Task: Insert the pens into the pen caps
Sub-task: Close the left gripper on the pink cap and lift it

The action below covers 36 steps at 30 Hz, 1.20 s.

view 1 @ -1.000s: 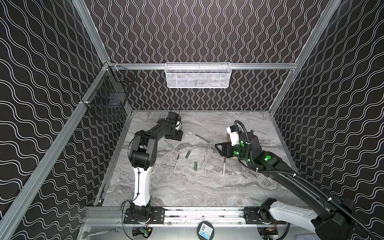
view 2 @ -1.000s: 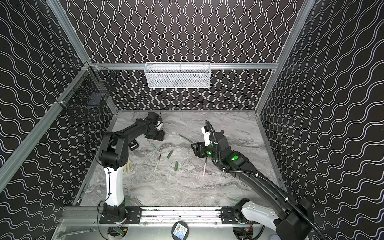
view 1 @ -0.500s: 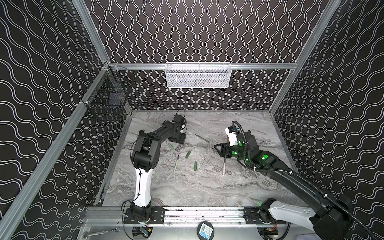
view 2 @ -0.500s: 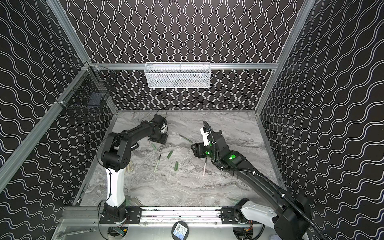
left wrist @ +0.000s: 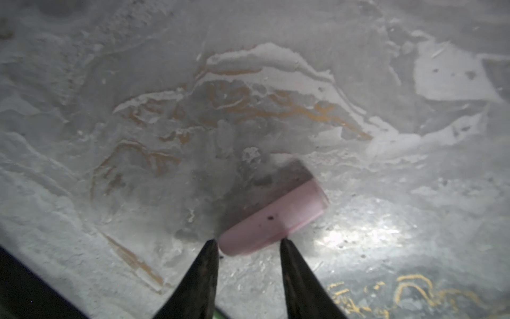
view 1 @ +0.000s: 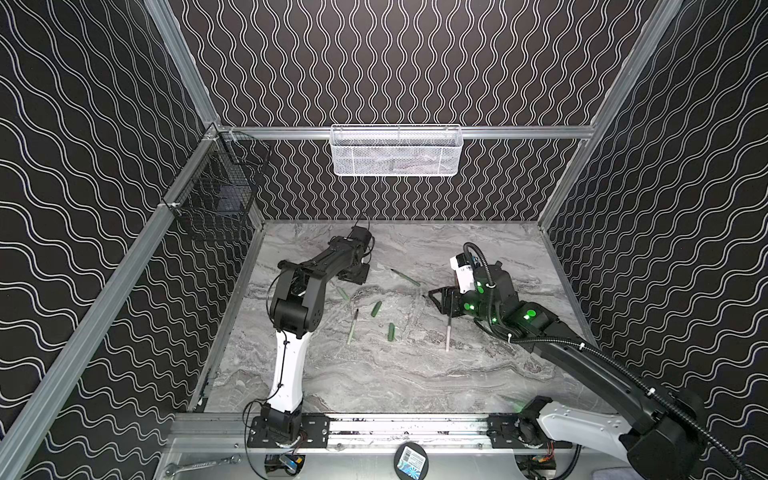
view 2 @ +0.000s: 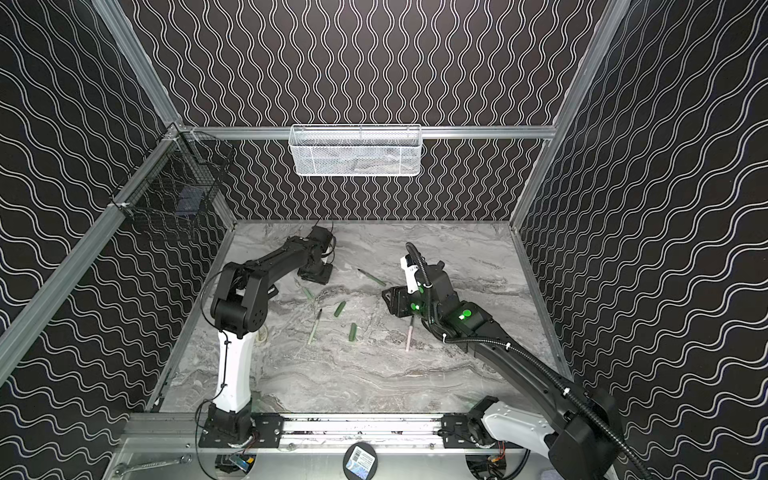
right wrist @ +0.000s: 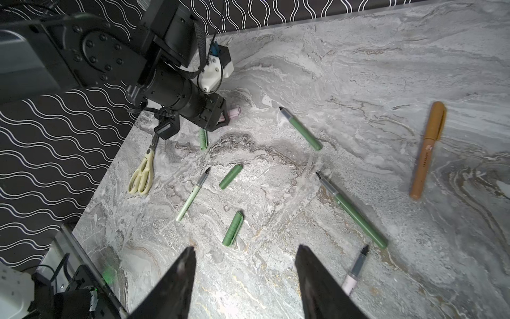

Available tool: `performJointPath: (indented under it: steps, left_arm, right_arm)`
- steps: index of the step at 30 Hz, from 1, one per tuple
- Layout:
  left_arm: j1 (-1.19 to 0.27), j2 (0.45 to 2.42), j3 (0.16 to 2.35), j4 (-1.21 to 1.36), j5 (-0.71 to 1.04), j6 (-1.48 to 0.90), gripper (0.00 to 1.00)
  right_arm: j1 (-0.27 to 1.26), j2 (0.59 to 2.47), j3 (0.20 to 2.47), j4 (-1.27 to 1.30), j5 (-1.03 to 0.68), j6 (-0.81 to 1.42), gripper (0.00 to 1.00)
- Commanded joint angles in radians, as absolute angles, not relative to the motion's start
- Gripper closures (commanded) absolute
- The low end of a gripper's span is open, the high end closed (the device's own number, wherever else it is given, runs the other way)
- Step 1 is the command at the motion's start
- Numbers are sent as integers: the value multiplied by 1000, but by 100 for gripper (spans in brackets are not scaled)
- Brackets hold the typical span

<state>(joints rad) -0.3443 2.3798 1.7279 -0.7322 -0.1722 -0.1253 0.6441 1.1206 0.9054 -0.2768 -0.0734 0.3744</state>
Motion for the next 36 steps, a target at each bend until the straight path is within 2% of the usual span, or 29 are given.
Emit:
performJointPath:
  steps: [1,7,18,21,25,36]
  left_arm:
    - [-344,2388,1738,-731,-145,-135,64]
    - [-344,2397,1750,-733,-133,-101,64]
    - [-362,2308,1717,-685,31,-67,58]
    - [-364,2295,1724,-682,-1,-68,56]
    - [-364,2338,1784,-726,-127,-43,52]
    - [-363,2440,1811,-708,-106,1,59]
  right_arm:
    - [644,1105,904,-259,-77,377,40]
    - [644,1103,896,-252,-81,383,40]
    - [644,1133,905,-247,-75,383,38]
    - [644,1137,907,-247,-74,382,37]
    - [645,1138,910,-257,-69,383,37]
    - [644,1115,919,-277,-59,390,38]
